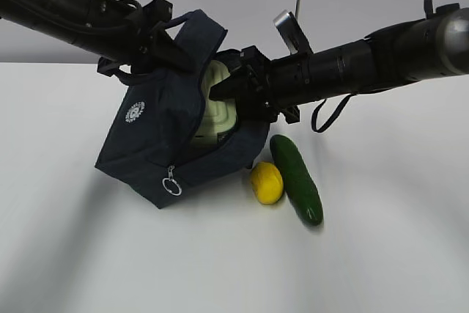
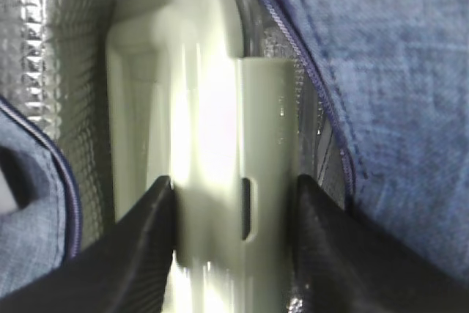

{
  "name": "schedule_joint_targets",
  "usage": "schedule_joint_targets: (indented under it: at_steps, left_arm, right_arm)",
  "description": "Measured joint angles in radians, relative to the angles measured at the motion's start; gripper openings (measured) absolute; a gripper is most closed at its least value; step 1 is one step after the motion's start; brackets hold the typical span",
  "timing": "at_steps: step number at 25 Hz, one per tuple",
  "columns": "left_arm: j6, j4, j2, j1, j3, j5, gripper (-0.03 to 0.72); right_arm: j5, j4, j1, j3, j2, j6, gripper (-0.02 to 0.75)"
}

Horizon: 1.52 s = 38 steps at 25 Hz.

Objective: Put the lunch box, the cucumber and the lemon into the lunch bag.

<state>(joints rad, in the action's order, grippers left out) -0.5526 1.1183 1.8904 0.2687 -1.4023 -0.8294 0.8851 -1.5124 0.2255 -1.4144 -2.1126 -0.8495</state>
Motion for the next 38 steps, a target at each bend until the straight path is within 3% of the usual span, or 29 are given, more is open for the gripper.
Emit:
schedule_joint_targets:
  at_steps: [24,38]
  left_arm:
    - [0.000,0.037,0.000,0.000,0.000,-0.037,-0.013]
    - [0.000,0.037,0.000,0.000,0.000,-0.043,-0.013]
  right_arm:
    - [-0.004,-0.008,0.000,0.000,0.000,0.000,0.352]
    - [0.001,-0.013,0.000,0.000,0.000,0.000,0.393]
